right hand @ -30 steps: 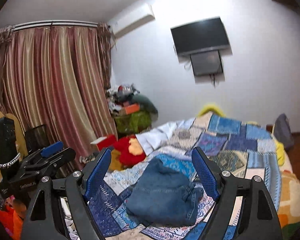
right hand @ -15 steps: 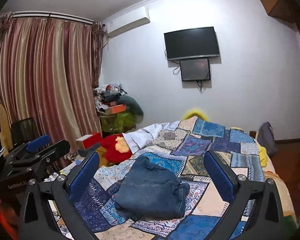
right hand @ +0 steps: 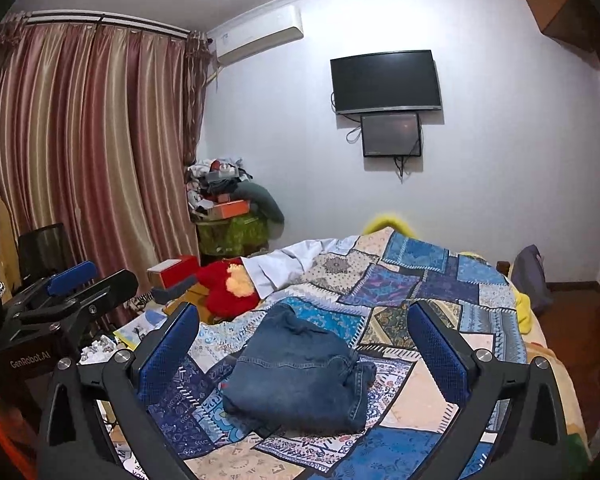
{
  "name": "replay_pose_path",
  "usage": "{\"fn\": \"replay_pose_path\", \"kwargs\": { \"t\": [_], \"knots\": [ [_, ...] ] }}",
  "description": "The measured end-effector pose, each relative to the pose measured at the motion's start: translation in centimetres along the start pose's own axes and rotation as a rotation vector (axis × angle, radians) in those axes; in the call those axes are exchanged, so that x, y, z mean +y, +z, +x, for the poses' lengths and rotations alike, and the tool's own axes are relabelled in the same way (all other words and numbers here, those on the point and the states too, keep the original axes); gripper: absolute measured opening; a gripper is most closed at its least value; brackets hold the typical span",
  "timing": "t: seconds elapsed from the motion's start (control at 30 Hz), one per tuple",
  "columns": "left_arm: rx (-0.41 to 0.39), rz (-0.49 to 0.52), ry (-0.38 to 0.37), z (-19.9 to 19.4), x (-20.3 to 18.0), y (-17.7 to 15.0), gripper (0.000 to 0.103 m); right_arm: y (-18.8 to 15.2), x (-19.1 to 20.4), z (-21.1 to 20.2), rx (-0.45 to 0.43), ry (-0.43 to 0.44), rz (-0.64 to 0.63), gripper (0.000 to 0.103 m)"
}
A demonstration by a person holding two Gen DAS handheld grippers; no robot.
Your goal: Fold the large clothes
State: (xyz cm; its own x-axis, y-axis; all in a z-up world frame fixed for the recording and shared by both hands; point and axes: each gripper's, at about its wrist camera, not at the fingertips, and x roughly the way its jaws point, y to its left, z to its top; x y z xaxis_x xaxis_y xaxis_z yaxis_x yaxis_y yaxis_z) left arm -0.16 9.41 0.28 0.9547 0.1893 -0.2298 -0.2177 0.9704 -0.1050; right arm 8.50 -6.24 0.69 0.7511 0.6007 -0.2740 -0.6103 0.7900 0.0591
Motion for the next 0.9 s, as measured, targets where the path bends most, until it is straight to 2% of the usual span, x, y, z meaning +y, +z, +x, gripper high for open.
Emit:
{"fn": "replay_pose_path", "kwargs": {
  "t": [0.9],
  "knots": [
    [0.014, 0.006, -0.017, 0.47, 0.71, 0.04, 0.103, -0.46, -0.15, 0.43, 0.008, -0.011, 0.002, 0.103]
  ]
}}
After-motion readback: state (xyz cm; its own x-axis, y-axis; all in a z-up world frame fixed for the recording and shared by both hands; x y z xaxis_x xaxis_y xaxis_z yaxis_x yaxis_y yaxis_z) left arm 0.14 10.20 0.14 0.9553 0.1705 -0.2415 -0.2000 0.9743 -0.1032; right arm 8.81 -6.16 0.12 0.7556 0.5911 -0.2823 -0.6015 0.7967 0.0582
